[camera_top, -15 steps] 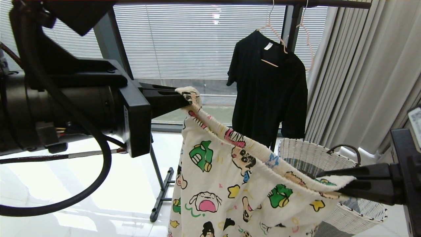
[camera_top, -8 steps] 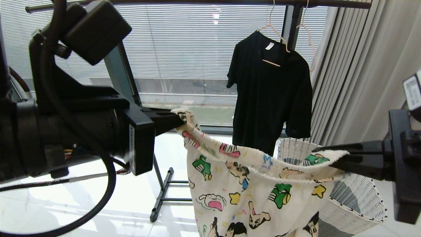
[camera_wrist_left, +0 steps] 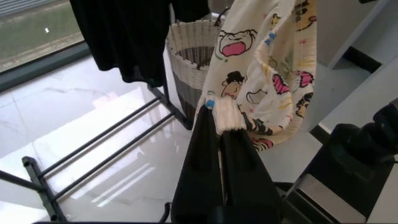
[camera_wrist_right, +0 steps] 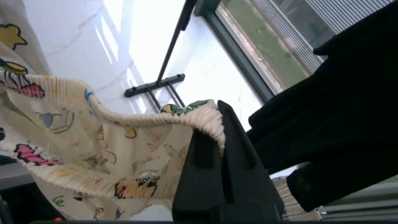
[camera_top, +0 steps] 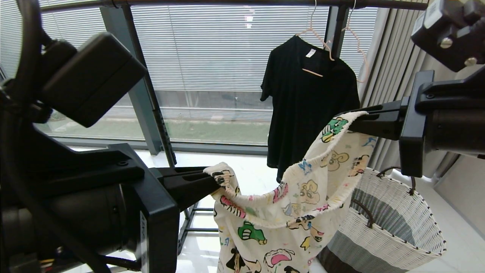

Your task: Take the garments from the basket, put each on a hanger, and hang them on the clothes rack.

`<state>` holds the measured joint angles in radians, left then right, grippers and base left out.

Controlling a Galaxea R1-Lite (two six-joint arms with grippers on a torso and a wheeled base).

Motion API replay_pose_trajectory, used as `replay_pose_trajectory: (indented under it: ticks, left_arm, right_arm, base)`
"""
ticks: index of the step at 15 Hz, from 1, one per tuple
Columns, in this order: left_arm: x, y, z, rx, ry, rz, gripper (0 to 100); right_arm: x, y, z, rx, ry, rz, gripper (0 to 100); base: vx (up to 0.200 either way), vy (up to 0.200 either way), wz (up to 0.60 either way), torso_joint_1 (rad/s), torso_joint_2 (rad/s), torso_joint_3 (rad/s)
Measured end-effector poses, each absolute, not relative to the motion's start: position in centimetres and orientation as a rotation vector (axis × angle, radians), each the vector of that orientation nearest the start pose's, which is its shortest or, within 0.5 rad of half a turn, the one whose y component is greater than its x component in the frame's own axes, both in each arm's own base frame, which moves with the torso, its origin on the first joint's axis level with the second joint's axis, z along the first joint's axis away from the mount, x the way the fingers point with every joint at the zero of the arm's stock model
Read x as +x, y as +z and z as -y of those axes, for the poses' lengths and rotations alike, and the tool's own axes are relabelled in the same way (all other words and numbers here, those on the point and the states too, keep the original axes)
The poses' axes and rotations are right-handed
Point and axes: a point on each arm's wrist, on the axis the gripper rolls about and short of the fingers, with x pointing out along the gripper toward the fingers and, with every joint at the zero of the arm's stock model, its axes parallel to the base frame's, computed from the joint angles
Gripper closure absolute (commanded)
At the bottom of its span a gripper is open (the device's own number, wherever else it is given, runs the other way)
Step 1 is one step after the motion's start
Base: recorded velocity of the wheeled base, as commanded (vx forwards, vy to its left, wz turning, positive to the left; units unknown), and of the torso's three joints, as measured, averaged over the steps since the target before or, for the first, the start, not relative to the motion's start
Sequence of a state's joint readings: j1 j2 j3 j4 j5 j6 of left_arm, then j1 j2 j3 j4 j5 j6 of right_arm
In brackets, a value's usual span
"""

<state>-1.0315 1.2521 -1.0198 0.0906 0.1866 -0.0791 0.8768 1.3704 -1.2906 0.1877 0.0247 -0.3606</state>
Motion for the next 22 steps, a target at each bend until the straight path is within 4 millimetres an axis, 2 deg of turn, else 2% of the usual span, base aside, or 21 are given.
replay_pose_trajectory:
  ticks: [4,6,9,13,22]
  left_arm:
    - [10.3,28.4,16.1,0.188,-0.829,-0.278,100]
    - [11.4,28.5,15.9,0.241,-0.790,-0.244,100]
    - [12.9,29.1,16.3,0.219,-0.744,-0.199,100]
    - [13.4,29.0,16.7,0.224,-0.738,-0.207,100]
    - [13.5,28.8,16.8,0.229,-0.735,-0.215,100]
  right_arm:
    - [14.1,32.2,-16.7,-0.460,0.929,-0.121,100]
    - [13.3,31.2,-15.7,-0.481,0.938,-0.172,100]
    - [11.7,30.0,-13.9,-0.502,0.962,-0.230,100]
    - [10.9,30.0,-12.9,-0.496,0.961,-0.215,100]
    - [10.7,30.1,-12.7,-0.493,0.961,-0.209,100]
  base:
    - [0.000,0.000,0.00,0.000,0.00,0.000]
    - [0.000,0.000,0.00,0.000,0.00,0.000]
    - [0.000,0.000,0.00,0.000,0.00,0.000]
    - [0.000,0.000,0.00,0.000,0.00,0.000]
    - [0.000,0.000,0.00,0.000,0.00,0.000]
